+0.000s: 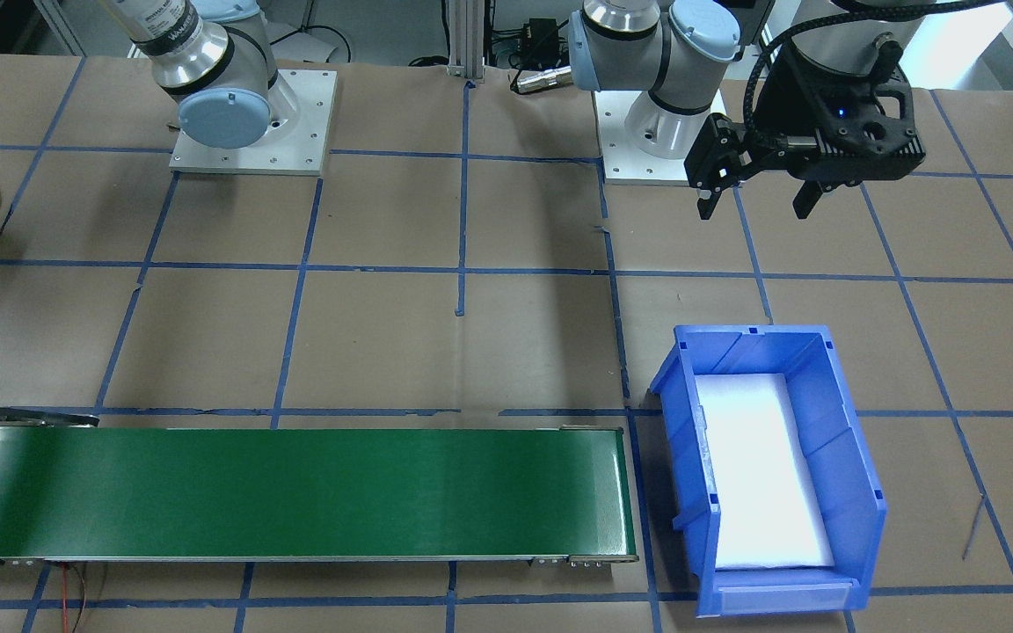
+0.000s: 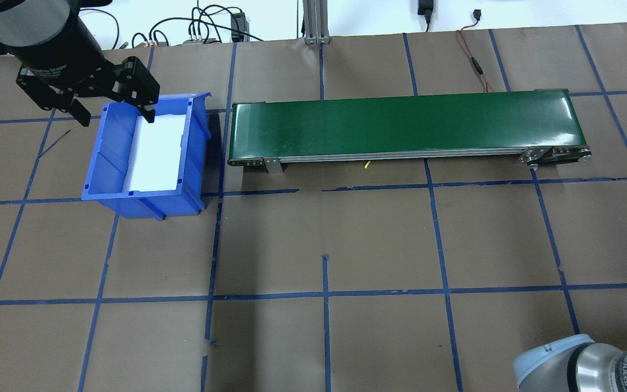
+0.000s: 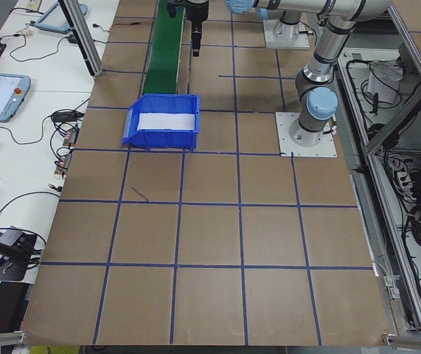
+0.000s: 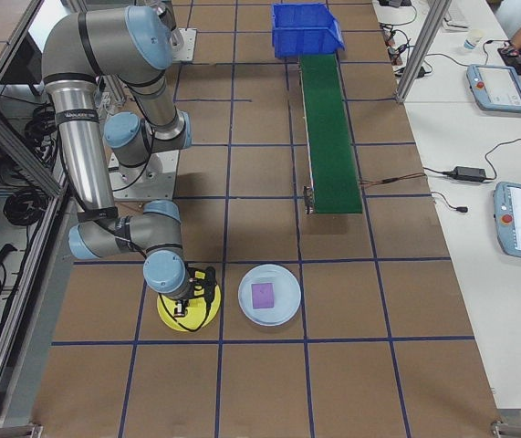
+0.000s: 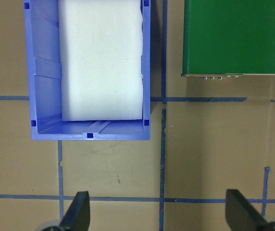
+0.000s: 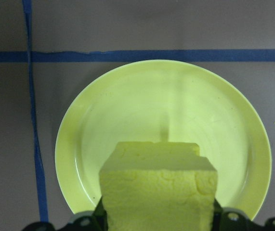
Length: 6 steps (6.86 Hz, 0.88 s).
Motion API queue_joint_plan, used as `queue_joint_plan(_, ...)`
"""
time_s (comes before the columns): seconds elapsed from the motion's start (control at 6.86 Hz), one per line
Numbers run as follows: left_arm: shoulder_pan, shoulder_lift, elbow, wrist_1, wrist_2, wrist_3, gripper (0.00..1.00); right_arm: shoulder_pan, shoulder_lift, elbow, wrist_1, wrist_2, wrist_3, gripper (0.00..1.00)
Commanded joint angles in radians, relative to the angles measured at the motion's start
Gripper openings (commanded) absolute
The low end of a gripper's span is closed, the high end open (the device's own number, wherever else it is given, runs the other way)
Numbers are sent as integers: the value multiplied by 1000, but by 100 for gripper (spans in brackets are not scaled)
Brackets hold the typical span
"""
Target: Move block left to right into plate
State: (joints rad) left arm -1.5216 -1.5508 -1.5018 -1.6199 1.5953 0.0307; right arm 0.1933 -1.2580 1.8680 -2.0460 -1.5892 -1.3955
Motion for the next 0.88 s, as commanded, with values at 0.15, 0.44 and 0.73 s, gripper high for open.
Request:
queue_joint_plan(0.15, 1, 0, 0, 0, 0, -2, 100, 0, 2, -1, -3, 0, -2, 96)
queue_joint_plan(0.44, 1, 0, 0, 0, 0, 0, 100, 15, -38, -27, 6, 3, 15, 97)
queue_joint_plan(0.73, 1, 0, 0, 0, 0, 0, 100, 174, -142, -146, 90, 6, 94, 94)
